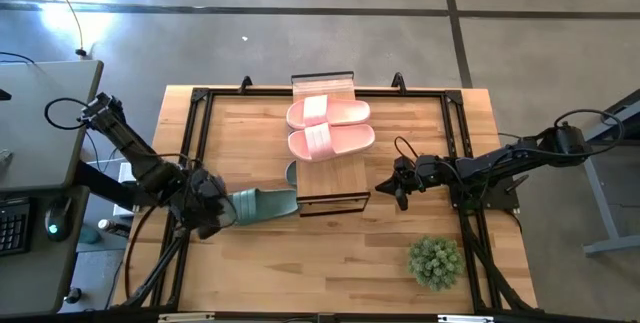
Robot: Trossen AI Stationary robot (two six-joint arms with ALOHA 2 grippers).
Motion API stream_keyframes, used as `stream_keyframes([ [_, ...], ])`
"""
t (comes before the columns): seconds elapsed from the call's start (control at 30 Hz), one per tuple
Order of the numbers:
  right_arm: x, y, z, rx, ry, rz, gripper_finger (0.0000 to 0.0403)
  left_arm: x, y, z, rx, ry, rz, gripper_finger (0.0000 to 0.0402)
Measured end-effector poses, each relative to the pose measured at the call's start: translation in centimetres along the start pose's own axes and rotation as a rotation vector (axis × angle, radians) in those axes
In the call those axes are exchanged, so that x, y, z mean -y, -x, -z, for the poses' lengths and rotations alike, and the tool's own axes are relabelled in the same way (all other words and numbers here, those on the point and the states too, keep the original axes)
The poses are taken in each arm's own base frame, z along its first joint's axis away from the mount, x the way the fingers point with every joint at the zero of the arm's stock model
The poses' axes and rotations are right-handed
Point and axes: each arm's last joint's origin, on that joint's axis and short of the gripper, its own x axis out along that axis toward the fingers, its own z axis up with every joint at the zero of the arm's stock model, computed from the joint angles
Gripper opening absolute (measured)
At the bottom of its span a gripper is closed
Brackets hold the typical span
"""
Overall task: Pick and place slides into the shelf
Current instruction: Put the green slide under the shelf
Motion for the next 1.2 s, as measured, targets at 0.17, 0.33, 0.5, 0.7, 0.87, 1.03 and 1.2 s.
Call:
stream_keyframes([
  [0.17, 0.0, 0.0, 0.0, -0.001, 0.007, 0.001, 0.0, -0.4, -0.8, 1.3, -0.295, -0.082, 0.021, 0.001],
  [0.33, 0.1, 0.0, 0.1, -0.009, -0.002, 0.006, 0.0, -0.3, -2.2, 1.8, -0.361, -0.104, -0.01, 0.0013],
  [0.5, 0.1, 0.0, 0.1, -0.005, 0.003, 0.022, 0.0, 0.4, -3.9, 2.0, -0.412, -0.1, -0.115, 0.0009],
  [0.7, 0.2, 0.0, 0.0, 0.017, 0.024, 0.045, 0.0, 1.0, -6.1, 2.3, -0.469, -0.115, -0.248, 0.0008],
  [0.87, 0.2, 0.0, 0.0, 0.012, 0.022, 0.046, 0.0, 1.5, -7.5, 2.3, -0.442, -0.144, -0.3, 0.0004],
  [1.03, 0.2, 0.0, 0.1, 0.01, 0.022, 0.043, 0.0, 1.7, -8.2, 2.1, -0.364, -0.14, -0.339, 0.0004],
  [1.2, 0.2, 0.0, 0.1, 0.007, 0.023, 0.042, 0.0, 0.9, -9.0, 2.7, -0.344, -0.066, -0.368, 0.0004],
])
